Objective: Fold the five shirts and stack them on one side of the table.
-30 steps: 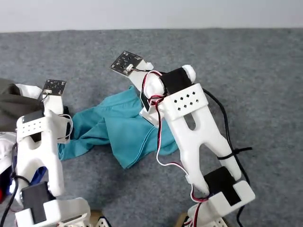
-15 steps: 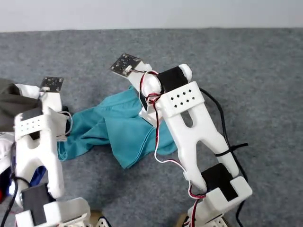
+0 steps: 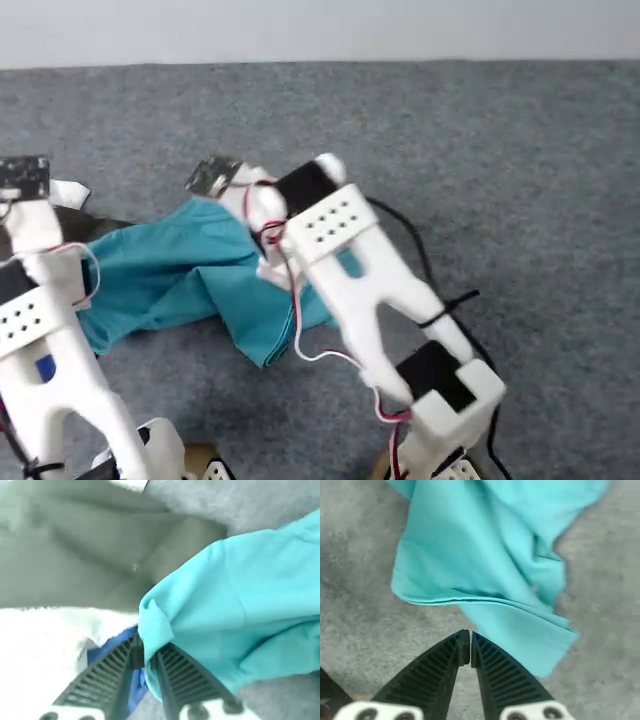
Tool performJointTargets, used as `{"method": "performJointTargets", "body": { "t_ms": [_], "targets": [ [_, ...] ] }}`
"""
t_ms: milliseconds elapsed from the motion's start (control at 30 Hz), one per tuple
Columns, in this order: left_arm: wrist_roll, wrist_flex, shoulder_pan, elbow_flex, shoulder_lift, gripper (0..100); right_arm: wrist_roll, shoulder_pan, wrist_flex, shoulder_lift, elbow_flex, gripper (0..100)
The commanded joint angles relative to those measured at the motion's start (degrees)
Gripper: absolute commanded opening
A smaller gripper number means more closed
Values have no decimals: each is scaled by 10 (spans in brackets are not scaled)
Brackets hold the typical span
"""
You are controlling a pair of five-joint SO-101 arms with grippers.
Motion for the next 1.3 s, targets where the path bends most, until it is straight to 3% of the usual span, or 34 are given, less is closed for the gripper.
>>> {"method": "performJointTargets", "body": {
  "t_ms": [0,100,700,900,1200,1267],
  "targets": [
    [4,-24,-8,24,-21,4,-5,-43,3,23,-5,90],
    [4,-42,-8,42,-21,4,-5,-84,3,55,-5,150],
    [7,-41,-9,45,-21,5,-5,-182,7,167,-4,155],
    [7,-33,-9,45,-21,5,-22,-182,19,196,-4,221],
    [7,-33,-9,46,-24,5,-22,-156,15,247,-5,217],
    [7,-33,-9,46,-24,5,-22,-137,15,250,-5,172]
  ]
}}
